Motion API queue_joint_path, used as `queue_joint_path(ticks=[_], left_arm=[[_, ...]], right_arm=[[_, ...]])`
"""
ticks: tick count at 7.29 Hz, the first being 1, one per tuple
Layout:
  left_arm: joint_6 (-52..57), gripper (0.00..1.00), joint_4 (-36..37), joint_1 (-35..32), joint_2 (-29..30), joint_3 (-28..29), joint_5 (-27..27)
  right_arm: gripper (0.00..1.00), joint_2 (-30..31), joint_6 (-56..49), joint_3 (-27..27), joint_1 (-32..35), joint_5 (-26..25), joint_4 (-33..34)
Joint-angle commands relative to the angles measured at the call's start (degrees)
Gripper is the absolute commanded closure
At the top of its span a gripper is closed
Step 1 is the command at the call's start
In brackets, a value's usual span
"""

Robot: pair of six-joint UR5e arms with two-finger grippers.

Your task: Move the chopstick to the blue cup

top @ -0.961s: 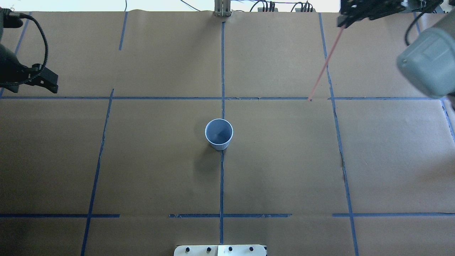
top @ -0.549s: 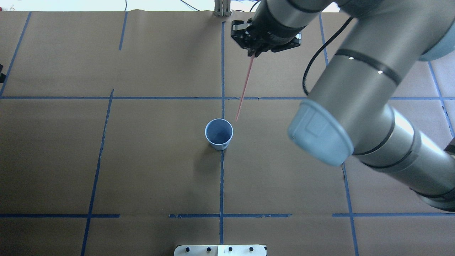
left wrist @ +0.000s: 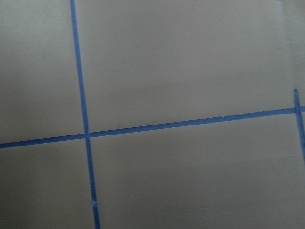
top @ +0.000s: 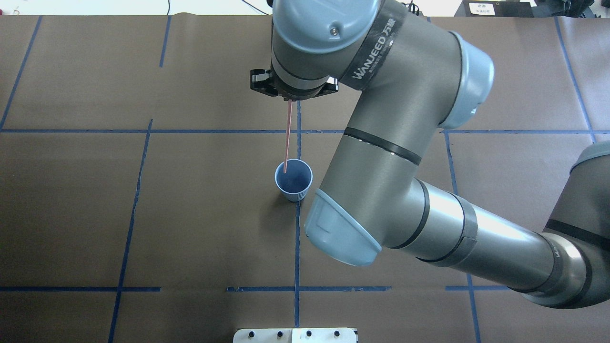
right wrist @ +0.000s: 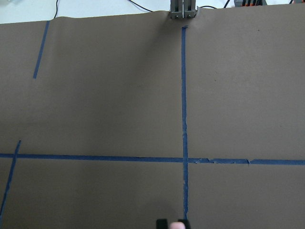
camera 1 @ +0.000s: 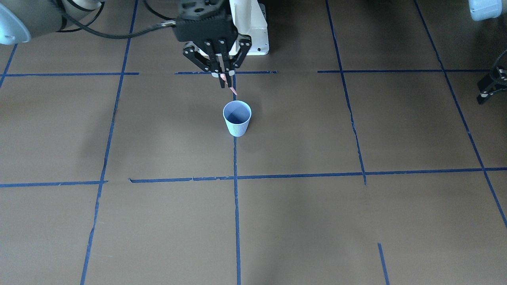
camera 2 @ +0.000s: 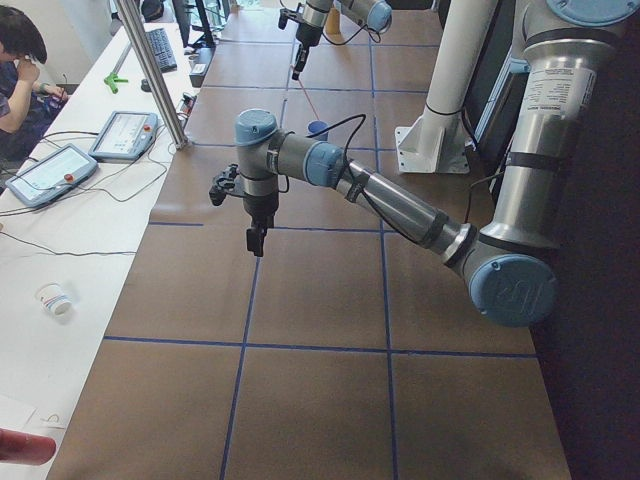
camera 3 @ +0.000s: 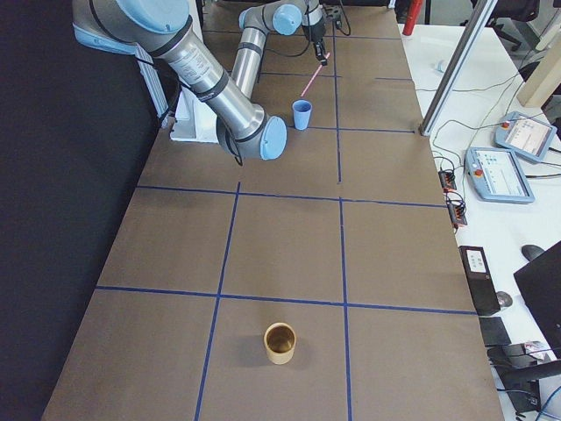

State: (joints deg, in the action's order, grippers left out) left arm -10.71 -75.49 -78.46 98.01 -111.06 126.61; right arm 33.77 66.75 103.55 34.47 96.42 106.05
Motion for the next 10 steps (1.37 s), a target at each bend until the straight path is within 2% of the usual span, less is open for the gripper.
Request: queue_joint_path(ticks=[1,3,4,5,8,9,10], left_arm=[[0.3,0.0,-0.1,-0.1,-0.2,0.2,0.0],[0.2,0.0,-0.1,-0.1,-0.2,0.2,0.0],[0.2,0.0,-0.1,-0.1,-0.2,0.1,0.0],[0.2,0.0,-0.2,-0.1,-0.2,0.2,0.0],[0.2,0.0,-0.1,0.0,-0.2,0.5,0.0],[0.2,0.0,-0.2,0.0,-0.2,0.6,0.0],[0.2,0.0,-0.1,-0.1,-0.2,0.6,0.0]], right_arm=[[1.0,1.0,0.0,-1.2,-0.8,-1.2,-0.8],[1.0,2.5,0.0,-1.2,-2.2,-1.4,-0.8],[0.83,2.5,0.0,-1.1,-2.8,-2.8,-0.8],[0.01,3.1,0.0,-1.0,-3.4,-3.2,-0.9],[0.0,3.4,-0.4,0.2,-3.3,-2.6,-0.8],[0.0,4.1,-0.8,2.0,-2.7,-1.2,-0.5],[0.0,7.3,-1.2,4.9,1.3,3.6,-0.4]])
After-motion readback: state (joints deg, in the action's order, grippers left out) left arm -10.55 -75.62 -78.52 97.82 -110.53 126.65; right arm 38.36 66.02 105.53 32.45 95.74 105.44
